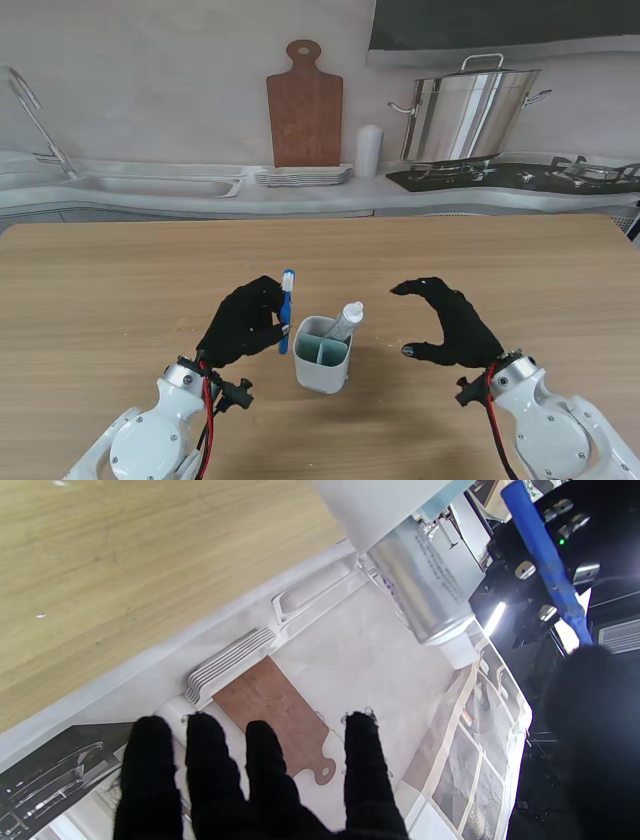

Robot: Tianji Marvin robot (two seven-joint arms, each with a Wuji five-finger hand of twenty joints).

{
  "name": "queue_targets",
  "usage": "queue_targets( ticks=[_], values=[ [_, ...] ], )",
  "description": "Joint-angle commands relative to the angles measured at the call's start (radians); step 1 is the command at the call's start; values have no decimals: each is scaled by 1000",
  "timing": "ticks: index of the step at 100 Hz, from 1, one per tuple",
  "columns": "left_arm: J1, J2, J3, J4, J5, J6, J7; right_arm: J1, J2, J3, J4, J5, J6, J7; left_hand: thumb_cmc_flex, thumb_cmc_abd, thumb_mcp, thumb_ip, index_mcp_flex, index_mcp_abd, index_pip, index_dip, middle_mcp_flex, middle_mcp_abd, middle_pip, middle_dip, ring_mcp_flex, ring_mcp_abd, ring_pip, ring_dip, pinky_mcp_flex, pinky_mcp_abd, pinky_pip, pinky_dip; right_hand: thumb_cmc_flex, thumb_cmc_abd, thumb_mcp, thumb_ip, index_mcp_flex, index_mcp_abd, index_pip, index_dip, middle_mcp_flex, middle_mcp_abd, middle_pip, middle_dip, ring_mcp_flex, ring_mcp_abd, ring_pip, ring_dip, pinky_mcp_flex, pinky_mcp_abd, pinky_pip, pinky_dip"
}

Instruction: Organize toothpaste and toothbrush

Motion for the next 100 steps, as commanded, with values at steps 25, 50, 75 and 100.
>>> queue_targets(
  ticks=[25, 50, 75, 100],
  values=[
    [-74, -18, 51, 57, -66, -20, -37, -5, -2, -7, -1, -5, 5, 16, 106, 35, 119, -16, 47, -30, 59, 28, 91, -11, 53, 29, 17, 35, 28, -21, 22, -6, 105, 2, -7, 20, -21, 50, -25, -20, 2, 2, -24, -17, -22, -24, -28, -25, -10, -28, -22, -29, -15, -22],
    [-116, -21, 79, 112, -114, -26, -61, -9, -2, -5, -3, -4, 12, 15, 107, 35, 121, -23, 47, -29, 60, 26, 89, -9, 54, 28, 17, 41, 27, -18, 22, -3, 106, 4, -6, 20, -21, 50, -25, -17, 10, 5, -22, -17, -26, -24, -28, -25, -8, -28, -23, -27, -16, -24],
    [-134, -23, 90, 142, -130, -35, -73, -10, -3, -5, -2, -4, 12, 14, 105, 40, 119, -34, 42, -33, 60, 25, 83, -14, 56, 27, 17, 44, 25, -15, 22, 2, 106, 4, -7, 20, -21, 50, -25, -14, 16, 8, -21, -15, -26, -24, -24, -22, -7, -28, -20, -24, -14, -25],
    [-143, -23, 96, 167, -134, -37, -81, -13, -2, -3, -2, -2, 14, 16, 103, 53, 111, -47, 32, -42, 60, 26, 67, -21, 60, 28, 16, 47, 21, -11, 22, 5, 100, 0, -6, 20, -20, 50, -24, -10, 28, 13, -21, -13, -22, -21, -20, -21, -6, -28, -18, -22, -13, -26]
  ],
)
